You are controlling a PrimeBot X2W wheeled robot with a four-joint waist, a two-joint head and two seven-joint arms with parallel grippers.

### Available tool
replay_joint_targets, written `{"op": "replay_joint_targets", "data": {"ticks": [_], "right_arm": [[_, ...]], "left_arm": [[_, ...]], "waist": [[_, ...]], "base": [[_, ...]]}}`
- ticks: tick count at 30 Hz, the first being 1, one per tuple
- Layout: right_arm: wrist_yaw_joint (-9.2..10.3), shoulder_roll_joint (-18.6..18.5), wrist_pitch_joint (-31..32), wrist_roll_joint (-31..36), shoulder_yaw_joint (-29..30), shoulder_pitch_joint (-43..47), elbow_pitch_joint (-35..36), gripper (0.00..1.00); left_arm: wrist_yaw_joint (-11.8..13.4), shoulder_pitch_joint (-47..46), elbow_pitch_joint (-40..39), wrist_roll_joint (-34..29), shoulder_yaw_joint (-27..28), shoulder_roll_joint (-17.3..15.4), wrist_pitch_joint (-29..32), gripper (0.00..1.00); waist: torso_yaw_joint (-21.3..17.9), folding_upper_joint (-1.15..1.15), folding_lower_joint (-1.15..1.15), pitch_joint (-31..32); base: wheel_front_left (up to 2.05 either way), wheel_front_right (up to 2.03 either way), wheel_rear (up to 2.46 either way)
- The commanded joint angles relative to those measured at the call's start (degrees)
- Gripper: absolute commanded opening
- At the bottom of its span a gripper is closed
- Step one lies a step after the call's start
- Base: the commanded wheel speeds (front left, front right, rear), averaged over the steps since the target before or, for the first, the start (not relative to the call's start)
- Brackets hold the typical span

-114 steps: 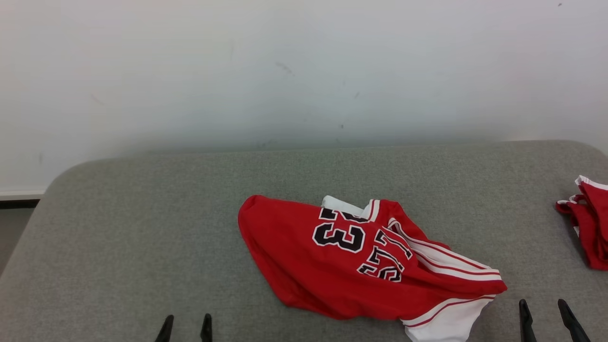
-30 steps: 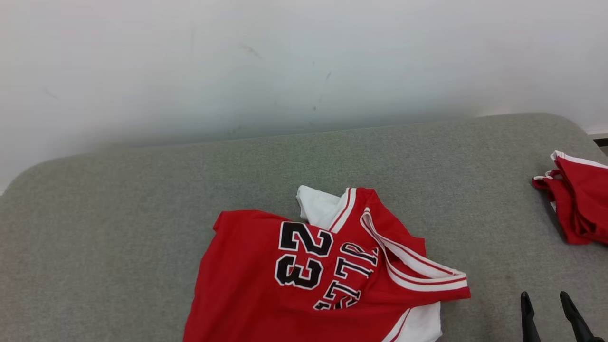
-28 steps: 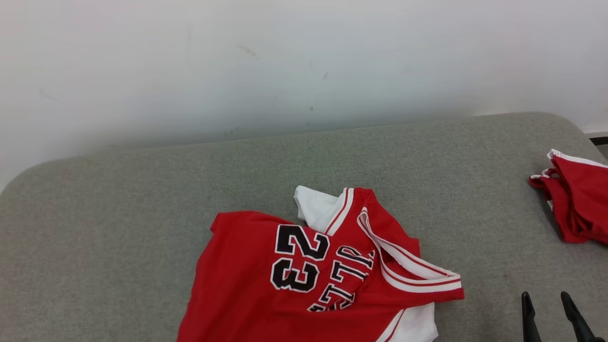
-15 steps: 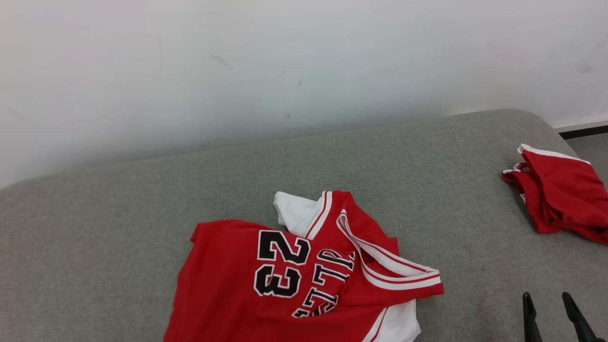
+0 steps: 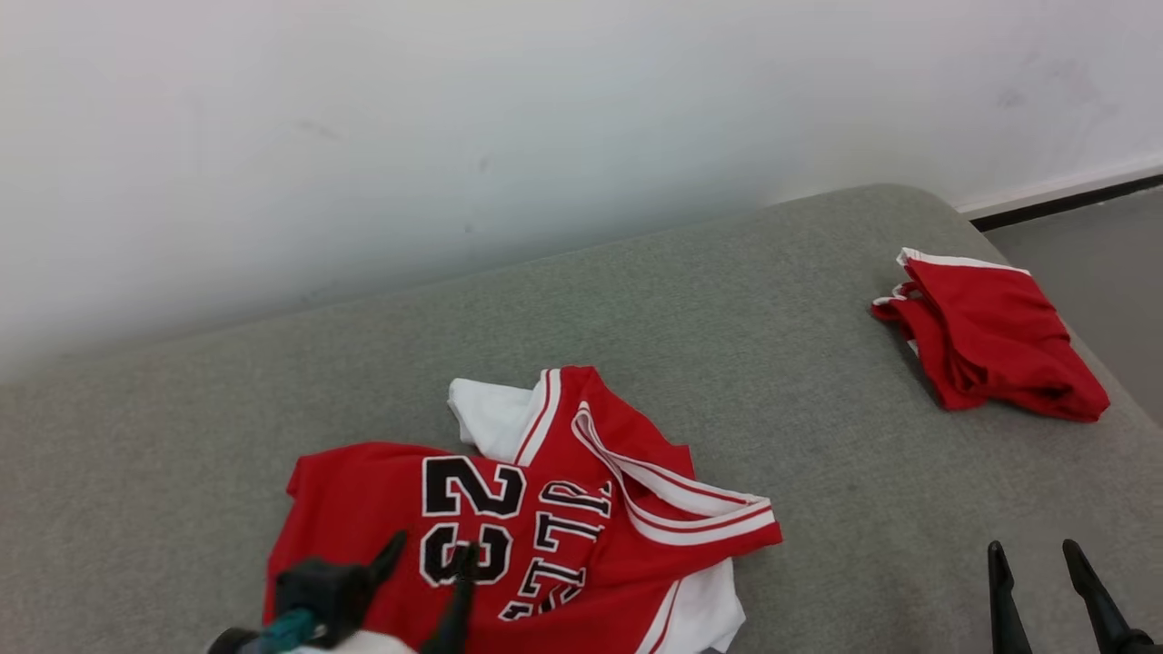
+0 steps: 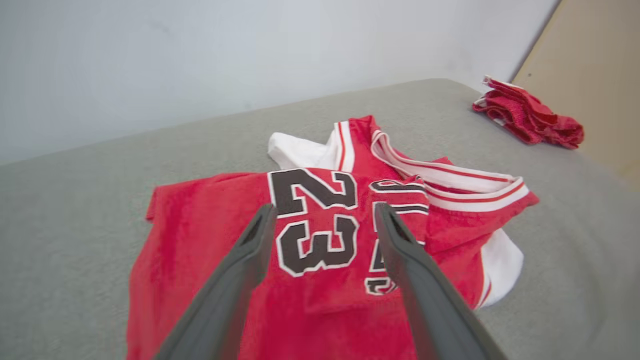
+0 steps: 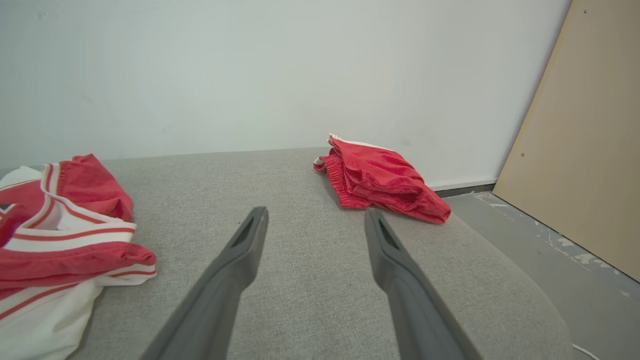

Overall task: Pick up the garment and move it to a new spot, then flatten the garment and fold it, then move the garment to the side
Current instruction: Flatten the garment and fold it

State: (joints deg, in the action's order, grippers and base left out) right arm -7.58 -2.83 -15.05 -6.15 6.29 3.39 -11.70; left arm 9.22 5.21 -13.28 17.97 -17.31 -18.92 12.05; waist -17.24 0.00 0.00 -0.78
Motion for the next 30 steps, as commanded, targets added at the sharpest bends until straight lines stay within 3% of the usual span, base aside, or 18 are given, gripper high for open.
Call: {"op": "replay_joint_targets", "data": {"ticks": [1, 5, 15, 22, 30], "right_arm": [[0.18, -0.2, -0.1, -0.4, -0.2, -1.1, 0.1, 1.0], [0.18, -0.2, -0.1, -1.0, -0.9, -1.8, 0.1, 1.0], [0.18, -0.1, -0.1, -2.8, -1.1, -3.2, 0.3, 1.0], [0.18, -0.2, -0.1, -4.5, 0.6, -2.6, 1.5, 1.0], [0.18, -0.1, -0.1, -5.9, 0.9, -2.3, 1.9, 1.0]], "left_arm": [[-1.2, -4.0, 1.6, -0.2, -2.9, 2.8, 0.1, 1.0], [-4.3, -10.0, 6.3, -0.7, -8.1, 6.7, 0.7, 1.0], [-9.0, -20.3, 17.9, -2.6, -14.5, 10.7, 2.0, 1.0], [-11.9, -26.2, 26.0, -3.6, -17.7, 12.3, 2.3, 1.0], [-12.4, -30.3, 34.3, -5.7, -19.3, 12.2, 1.5, 1.0]], "waist": [[-2.6, 0.0, 0.0, -0.8], [-6.1, 0.0, 0.0, -1.8], [-13.3, 0.0, 0.0, -4.3], [-14.1, 0.0, 0.0, -6.6], [-14.3, 0.0, 0.0, -8.1]], "base": [[0.0, 0.0, 0.0], [0.0, 0.0, 0.0], [0.0, 0.0, 0.0], [0.0, 0.0, 0.0], [0.0, 0.0, 0.0]]}}
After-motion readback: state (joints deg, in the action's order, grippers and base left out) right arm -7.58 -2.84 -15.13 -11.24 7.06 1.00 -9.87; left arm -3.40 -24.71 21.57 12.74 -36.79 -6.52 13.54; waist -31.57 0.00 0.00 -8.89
